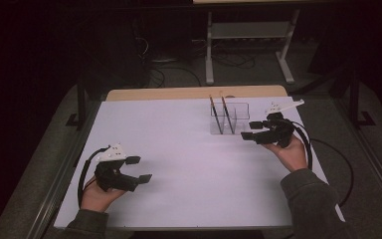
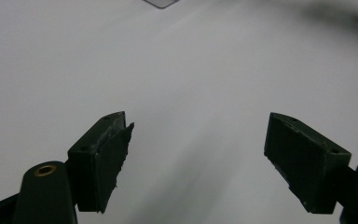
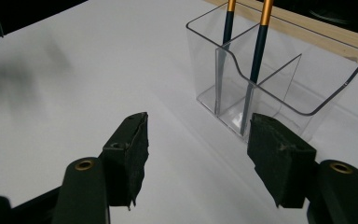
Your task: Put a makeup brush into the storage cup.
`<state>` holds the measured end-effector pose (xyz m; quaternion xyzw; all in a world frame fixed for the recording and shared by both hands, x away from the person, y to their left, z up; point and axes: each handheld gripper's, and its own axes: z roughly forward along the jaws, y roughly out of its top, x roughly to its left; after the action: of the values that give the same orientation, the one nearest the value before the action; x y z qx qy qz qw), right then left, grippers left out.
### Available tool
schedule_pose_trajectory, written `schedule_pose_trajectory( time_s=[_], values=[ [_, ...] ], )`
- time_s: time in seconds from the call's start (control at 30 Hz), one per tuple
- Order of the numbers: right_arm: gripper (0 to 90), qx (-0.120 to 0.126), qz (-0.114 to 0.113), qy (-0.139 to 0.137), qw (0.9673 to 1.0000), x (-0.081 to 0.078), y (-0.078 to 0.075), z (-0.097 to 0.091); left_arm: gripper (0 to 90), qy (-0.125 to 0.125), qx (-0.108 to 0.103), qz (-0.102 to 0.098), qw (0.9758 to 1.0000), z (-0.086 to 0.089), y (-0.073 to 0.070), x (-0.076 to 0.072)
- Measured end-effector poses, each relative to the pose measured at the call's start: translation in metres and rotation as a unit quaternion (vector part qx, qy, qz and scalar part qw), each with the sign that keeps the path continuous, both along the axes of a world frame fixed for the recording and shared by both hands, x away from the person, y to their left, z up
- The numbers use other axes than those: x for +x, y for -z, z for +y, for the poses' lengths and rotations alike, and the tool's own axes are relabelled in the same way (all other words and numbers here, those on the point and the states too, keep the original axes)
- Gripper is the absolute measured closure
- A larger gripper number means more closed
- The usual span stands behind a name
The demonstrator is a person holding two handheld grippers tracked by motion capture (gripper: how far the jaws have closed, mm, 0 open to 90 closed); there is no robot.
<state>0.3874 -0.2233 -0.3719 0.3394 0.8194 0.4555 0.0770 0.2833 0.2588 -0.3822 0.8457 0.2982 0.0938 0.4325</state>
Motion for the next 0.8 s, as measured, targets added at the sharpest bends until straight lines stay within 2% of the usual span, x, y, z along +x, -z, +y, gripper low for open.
schedule_pose_trajectory(
  time_s=[0.2,0.27,0.57,0.67,0.8],
  values=[
    [34.9,0.002,0.003,0.0,1.0,-0.009,0.003,-0.002,20.3,0.002,0.004,-0.005,1.0,0.001,0.0,0.001],
    [34.7,0.001,-0.003,-0.001,1.0,-0.012,0.004,-0.003,20.1,-0.001,0.003,-0.001,1.0,0.0,0.0,0.0],
    [33.7,0.006,0.002,0.0,1.0,-0.024,0.005,-0.006,20.0,-0.004,-0.001,0.002,1.0,0.0,0.001,0.001],
    [33.5,0.008,-0.007,-0.003,0.9999,-0.028,0.005,-0.006,19.8,-0.004,-0.001,0.001,1.0,0.0,0.002,0.002],
    [32.6,0.009,-0.006,-0.001,0.9999,-0.033,0.006,-0.006,19.8,-0.002,0.002,0.002,1.0,0.0,0.002,0.002]
  ],
)
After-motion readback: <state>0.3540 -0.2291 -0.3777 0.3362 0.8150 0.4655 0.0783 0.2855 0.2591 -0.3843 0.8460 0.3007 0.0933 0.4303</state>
